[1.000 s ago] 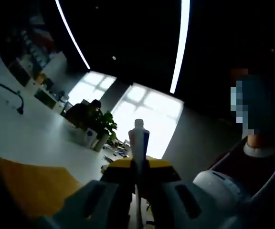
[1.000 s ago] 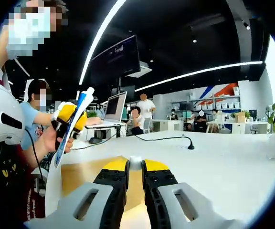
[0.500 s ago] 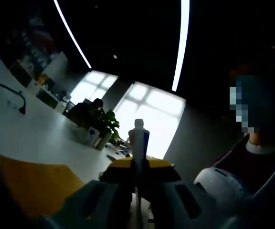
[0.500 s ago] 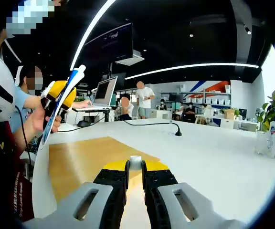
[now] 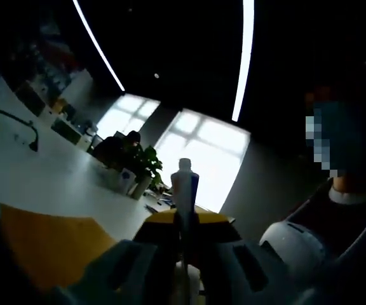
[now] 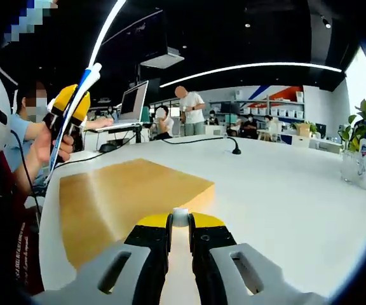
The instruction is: Pick up the toothpaste unscrew the cap squeeze it onto the small board screw the cap back on and return it to the table
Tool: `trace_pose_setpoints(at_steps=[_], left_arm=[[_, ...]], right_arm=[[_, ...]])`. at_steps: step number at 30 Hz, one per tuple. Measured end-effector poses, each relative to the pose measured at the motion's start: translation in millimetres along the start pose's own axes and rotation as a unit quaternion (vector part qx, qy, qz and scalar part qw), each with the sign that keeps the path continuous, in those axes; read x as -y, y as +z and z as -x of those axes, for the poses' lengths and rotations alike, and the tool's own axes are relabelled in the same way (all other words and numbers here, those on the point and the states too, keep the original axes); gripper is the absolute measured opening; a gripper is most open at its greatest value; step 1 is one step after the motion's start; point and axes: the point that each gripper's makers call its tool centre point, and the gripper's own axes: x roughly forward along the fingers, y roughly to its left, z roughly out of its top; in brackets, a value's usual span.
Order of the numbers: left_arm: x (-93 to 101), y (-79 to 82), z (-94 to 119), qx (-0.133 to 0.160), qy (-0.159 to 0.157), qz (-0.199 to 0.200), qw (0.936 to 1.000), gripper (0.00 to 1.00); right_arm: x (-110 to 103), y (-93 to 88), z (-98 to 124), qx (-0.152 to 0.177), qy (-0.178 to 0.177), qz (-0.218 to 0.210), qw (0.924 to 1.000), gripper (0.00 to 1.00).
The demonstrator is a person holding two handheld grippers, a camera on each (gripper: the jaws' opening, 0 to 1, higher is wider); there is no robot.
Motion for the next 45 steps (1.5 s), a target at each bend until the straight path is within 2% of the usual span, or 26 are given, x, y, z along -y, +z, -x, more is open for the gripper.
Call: trace_pose_setpoints(at_steps=[12,25,29,45], left_arm=[[-3.3,-0.9,-1.2,-0.003,0.005,0.001,1.0,0.08],[-3.7,-3.1,-1.9,-0.005,0.003,0.004,1.0,0.08],[-4.8,-2.4,-1.3,-0.003,0.004,0.006,1.0,0.08],[0.1,-0.7,0.8,0.001,0.003,0.006,1.0,0.08]], right_arm=[[3.5,-11.0,-2.7,-0.028,-0.007,0.006,0.9996,0.1],[4.2,-24.2,-3.7,-0.05,-0.006,-0.01,0.9987,0.1],[3.9,-23.8,-1.8,-0.047,-0.002,-0.03,0.9984,0.1],[2.0,-27.9,1.2,-0.058,-0.004,-0.013,0.9982,0.1]])
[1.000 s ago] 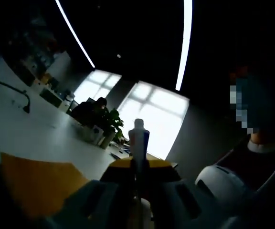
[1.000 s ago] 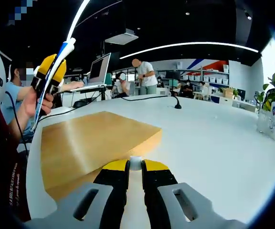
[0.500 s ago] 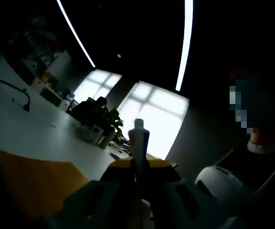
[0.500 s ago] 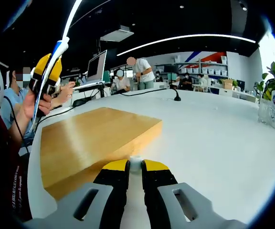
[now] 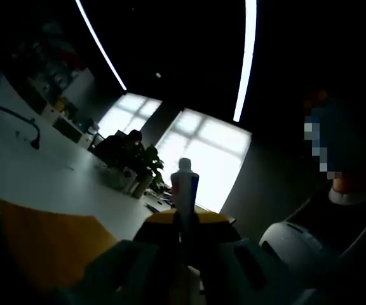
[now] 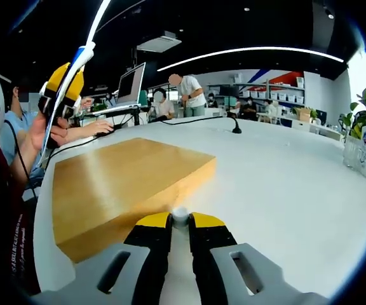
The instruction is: Pick up the toothpaste unscrew the cap squeeze it onto the small board screw the cap back on and return it to the table
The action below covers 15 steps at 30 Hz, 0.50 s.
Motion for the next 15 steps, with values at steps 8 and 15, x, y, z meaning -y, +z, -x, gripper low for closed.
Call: trace_pose_setpoints(at_steps=[8,15], left_arm=[[3.0,3.6,2.6,0.003,0.001,-0.006,1.0,0.08],[5.8,7.2,2.7,0.008,-0.001,-0.01,0.9999,0.08]], right_arm=[[1.9,0.3,6.7,-0.002,-0.005,0.0,1.0,0.16],[15.7,21.8,24.5,0.033,-0.034,-0.018,0.9987,0.16]])
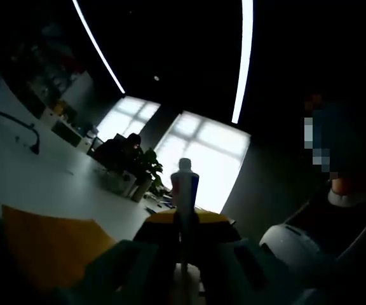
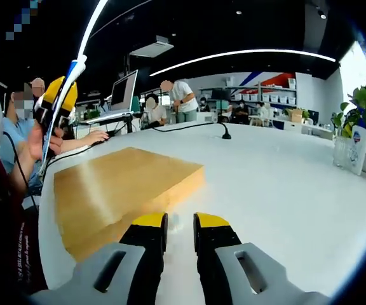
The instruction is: Pick up the toothpaste unscrew the cap squeeze it onto the small board screw the cap back on and return it to the table
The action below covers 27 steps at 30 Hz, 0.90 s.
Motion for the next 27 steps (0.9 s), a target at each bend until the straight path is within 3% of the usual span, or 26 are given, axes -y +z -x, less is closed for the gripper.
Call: trace_pose_setpoints(at_steps=[5,7,9,12,17,19,22,27], left_arm=[[0.5,2.4,1.0,0.003,0.0,-0.005,1.0,0.08],[0.1,2.9,1.2,0.004,0.0,-0.006,1.0,0.08],[-0.8,3.5,1.8,0.004,0.002,-0.007,1.0,0.08],[-1.2,5.6,2.9,0.006,0.003,-0.007,1.0,0.08],[-1.1,8.9,3.3,0.011,0.002,-0.002,0.9999,0.08],[-0.8,9.5,2.8,0.012,0.003,-0.001,0.9999,0.08],[0.7,9.8,1.6,0.012,0.001,-0.001,0.9999,0.08],[5.4,12.0,-0.6,0.02,-0.011,0.007,0.9997,0.08]], right_arm=[[-2.0,25.8,10.0,0.034,0.005,-0.014,0.9993,0.16],[-19.9,39.5,10.7,0.056,0.055,-0.055,0.9954,0.16],[-43.0,47.7,11.9,0.058,0.122,-0.101,0.9856,0.16],[-64.8,70.4,14.4,0.096,0.177,-0.131,0.9706,0.16],[-107.8,96.9,21.8,0.122,0.29,-0.172,0.9336,0.18],[-123.9,96.5,19.9,0.106,0.319,-0.161,0.9281,0.2],[-139.4,95.3,13.8,0.097,0.336,-0.125,0.9286,0.21],[-163.3,101.0,2.6,0.096,0.371,-0.133,0.9141,0.22]])
